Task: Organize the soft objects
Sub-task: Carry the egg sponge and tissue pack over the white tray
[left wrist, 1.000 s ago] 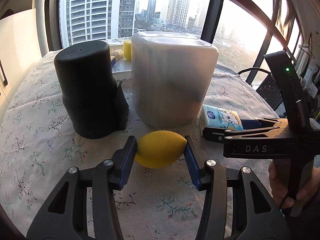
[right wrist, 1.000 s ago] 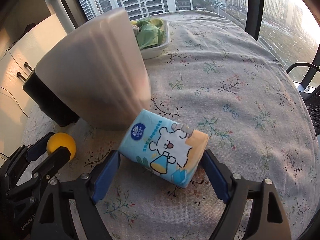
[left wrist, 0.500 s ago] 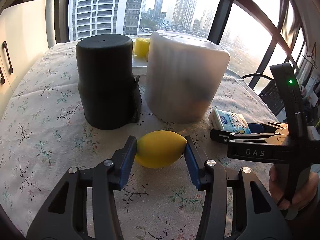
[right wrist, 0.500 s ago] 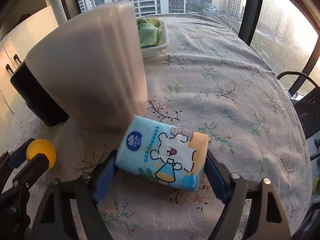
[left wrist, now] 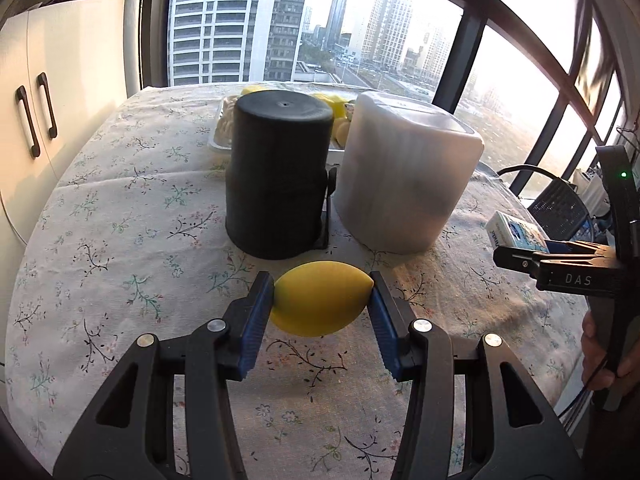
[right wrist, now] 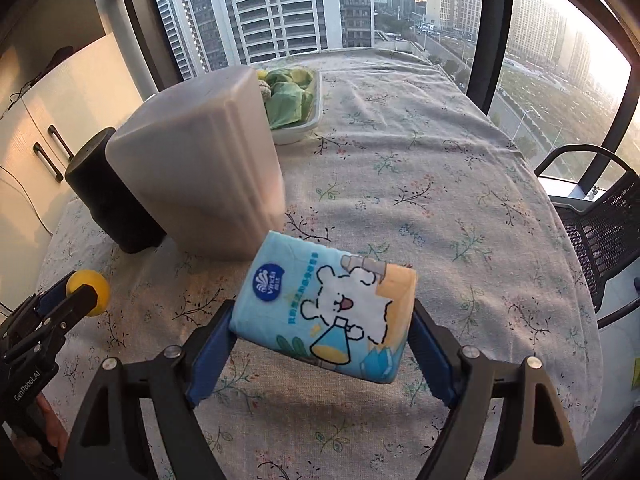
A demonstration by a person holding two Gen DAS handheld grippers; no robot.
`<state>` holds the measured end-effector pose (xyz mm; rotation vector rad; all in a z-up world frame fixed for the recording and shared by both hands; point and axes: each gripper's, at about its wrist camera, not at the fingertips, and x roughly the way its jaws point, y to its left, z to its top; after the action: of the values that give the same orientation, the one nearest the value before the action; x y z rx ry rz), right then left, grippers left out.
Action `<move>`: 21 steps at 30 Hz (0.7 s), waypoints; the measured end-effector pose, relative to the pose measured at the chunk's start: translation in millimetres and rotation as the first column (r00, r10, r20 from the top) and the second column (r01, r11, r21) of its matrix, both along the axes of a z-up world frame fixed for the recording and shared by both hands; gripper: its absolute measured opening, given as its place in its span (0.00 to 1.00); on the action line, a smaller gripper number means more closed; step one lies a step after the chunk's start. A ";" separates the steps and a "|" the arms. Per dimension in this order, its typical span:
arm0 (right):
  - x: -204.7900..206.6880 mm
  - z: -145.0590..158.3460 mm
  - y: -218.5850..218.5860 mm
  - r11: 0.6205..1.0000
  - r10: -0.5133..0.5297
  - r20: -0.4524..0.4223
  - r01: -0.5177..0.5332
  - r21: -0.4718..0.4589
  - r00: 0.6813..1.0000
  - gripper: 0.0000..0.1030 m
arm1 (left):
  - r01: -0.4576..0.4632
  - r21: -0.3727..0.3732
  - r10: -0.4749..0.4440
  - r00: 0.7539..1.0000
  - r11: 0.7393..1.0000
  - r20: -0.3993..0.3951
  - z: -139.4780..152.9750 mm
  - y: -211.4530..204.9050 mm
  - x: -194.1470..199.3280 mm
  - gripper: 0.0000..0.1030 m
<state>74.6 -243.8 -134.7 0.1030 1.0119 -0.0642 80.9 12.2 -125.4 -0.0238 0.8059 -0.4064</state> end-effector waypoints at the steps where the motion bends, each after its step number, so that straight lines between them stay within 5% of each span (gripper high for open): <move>1: 2.4 0.6 -2.7 1.000 -0.006 0.000 0.006 -0.007 1.000 0.81 | -0.011 0.012 0.011 1.000 1.000 0.009 1.6 3.5 0.2 0.44; 15: 56.6 4.4 -38.2 0.999 -0.018 -0.035 0.017 -0.049 0.999 0.81 | -0.142 0.126 0.135 0.989 0.982 0.067 11.3 59.7 49.2 0.44; 21: 92.4 8.1 -52.6 0.999 -0.027 -0.044 0.025 -0.041 0.999 0.81 | -0.170 0.108 0.165 0.985 0.979 0.056 11.4 73.1 93.0 0.44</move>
<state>167.1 -296.4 -126.6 0.0778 1.0537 -0.1112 173.9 85.3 -114.0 0.0228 0.7730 -0.2008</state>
